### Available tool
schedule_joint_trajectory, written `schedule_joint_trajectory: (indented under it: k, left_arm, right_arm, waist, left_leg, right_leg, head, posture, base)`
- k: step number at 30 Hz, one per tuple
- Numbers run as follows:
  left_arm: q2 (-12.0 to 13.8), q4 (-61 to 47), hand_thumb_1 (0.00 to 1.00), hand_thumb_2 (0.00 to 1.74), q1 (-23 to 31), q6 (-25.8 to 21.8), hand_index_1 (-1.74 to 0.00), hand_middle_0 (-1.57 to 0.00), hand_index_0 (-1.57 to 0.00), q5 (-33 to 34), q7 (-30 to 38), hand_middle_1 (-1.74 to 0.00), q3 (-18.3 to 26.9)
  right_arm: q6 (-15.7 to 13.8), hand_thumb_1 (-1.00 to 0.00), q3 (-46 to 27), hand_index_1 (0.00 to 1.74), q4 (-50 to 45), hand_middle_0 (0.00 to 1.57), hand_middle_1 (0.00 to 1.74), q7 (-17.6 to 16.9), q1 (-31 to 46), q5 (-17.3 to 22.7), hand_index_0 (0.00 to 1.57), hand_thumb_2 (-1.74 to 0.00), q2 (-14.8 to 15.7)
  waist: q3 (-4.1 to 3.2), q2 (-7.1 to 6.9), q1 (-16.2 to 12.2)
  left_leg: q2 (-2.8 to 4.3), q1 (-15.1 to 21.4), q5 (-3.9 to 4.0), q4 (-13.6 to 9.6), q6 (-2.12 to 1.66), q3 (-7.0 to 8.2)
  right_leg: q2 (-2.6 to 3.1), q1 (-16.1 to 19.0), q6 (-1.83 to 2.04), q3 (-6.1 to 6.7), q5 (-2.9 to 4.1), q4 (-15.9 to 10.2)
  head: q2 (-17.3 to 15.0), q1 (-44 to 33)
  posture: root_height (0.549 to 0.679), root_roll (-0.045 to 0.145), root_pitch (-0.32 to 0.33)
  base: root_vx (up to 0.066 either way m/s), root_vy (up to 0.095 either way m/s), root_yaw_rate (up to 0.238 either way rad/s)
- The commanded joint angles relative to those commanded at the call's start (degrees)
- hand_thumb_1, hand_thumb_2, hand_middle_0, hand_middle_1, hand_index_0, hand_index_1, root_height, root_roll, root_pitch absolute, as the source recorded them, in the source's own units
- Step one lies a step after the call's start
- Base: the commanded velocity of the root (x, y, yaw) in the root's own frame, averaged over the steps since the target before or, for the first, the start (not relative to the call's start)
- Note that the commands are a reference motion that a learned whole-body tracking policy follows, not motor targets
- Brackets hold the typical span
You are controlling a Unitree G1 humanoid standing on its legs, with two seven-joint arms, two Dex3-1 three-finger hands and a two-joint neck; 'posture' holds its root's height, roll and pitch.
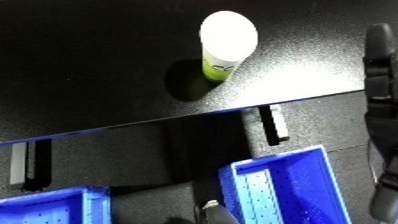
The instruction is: Pick up the object and place it into the box
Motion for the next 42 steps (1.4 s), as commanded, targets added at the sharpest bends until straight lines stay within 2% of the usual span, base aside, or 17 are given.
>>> schedule_joint_trajectory:
  k: [3,6,10,16,24,34,42]
  left_arm:
    - [-0.42,-0.48,0.00,0.00,0.08,0.09,0.00,0.00,0.00,-0.21,0.54,0.00,-0.60]
    - [-0.65,-0.66,0.00,0.00,-0.09,-0.04,0.00,0.00,0.00,-0.42,0.96,0.00,-1.26]
    - [-0.77,-0.60,0.00,0.00,-0.62,0.13,0.00,0.00,0.00,-0.19,1.31,0.00,-1.92]
    - [-0.81,-0.22,0.00,0.00,-0.98,0.33,0.00,0.00,0.00,0.60,1.44,0.00,-2.60]
    - [-0.88,-0.33,0.00,0.00,-1.51,0.66,0.00,0.00,0.00,1.90,1.41,0.00,-3.44]
    - [-1.11,-0.22,0.00,0.00,-3.25,1.71,0.00,0.00,0.00,2.25,1.62,0.00,-5.02]
    - [-1.19,-0.50,0.00,0.00,-4.36,2.80,0.00,0.00,0.00,1.79,1.91,0.00,-6.16]
  right_arm:
    - [2.12,0.00,1.72,0.00,1.21,0.00,0.00,-8.64,-1.40,-8.64,0.00,0.00,-2.03]
    - [5.61,0.00,4.09,0.00,1.91,0.00,0.00,-14.69,-3.79,-14.27,0.00,0.00,-3.93]
    - [10.46,0.00,7.24,0.00,2.86,0.00,0.00,-20.74,-7.22,-18.09,0.00,0.00,-5.89]
    - [16.61,0.00,11.52,0.00,4.73,0.00,0.00,-26.40,-11.88,-22.06,0.00,0.00,-7.93]
    - [22.52,0.00,15.74,0.00,8.81,0.00,0.00,-28.69,-17.55,-23.13,0.00,0.00,-10.37]
    - [27.78,0.00,20.43,0.00,14.92,0.00,0.00,-27.41,-24.07,-21.52,0.00,0.00,-10.89]
    - [30.22,0.00,24.30,0.00,19.36,0.00,0.00,-26.02,-28.80,-20.14,0.00,0.00,-9.35]
  waist:
    - [0.38,0.12,0.09]
    - [0.73,0.13,0.35]
    - [1.03,0.17,0.87]
    - [1.14,0.34,1.92]
    - [1.14,0.63,3.31]
    - [1.40,1.12,4.48]
    - [1.85,1.77,5.29]
  left_leg:
    - [-0.17,0.41,0.13,-0.13,0.26,0.04]
    - [-0.29,0.84,0.29,-0.47,0.39,-0.02]
    - [-0.40,1.47,0.47,-1.08,0.39,-0.14]
    - [-0.70,1.91,0.72,-1.70,0.43,-0.49]
    - [-1.08,1.21,1.09,-1.64,0.31,-0.96]
    - [-1.36,0.23,1.21,-0.70,0.07,-1.16]
    - [-1.54,-0.44,1.11,0.17,-0.03,-1.22]
  right_leg:
    - [0.12,0.08,-0.27,0.19,0.11,-0.09]
    - [0.21,0.23,-0.56,0.26,0.04,-0.19]
    - [0.18,0.63,-0.90,0.26,-0.16,-0.45]
    - [0.15,0.98,-1.36,0.10,-0.66,-0.48]
    - [0.16,0.46,-1.91,-0.18,-1.06,0.17]
    - [-0.08,-0.41,-2.22,-0.20,-1.03,0.81]
    - [-0.38,-1.23,-2.32,-0.02,-1.20,1.63]
  head:
    - [0.67,0.69]
    - [1.29,1.42]
    - [3.15,3.15]
    - [7.79,6.23]
    - [11.45,10.20]
    - [10.46,13.14]
    - [9.89,14.78]
  posture:
    - [0.609,0.049,-0.059]
    - [0.609,0.049,-0.063]
    - [0.609,0.048,-0.067]
    - [0.608,0.048,-0.070]
    - [0.606,0.048,-0.066]
    - [0.604,0.051,-0.065]
    - [0.602,0.055,-0.065]
  base:
    - [0.016,0.020,-0.022]
    - [0.011,0.010,-0.001]
    - [0.017,0.002,0.035]
    - [0.026,-0.004,0.050]
    - [0.007,-0.007,0.066]
    - [0.009,0.002,0.046]
    - [0.013,0.013,0.042]
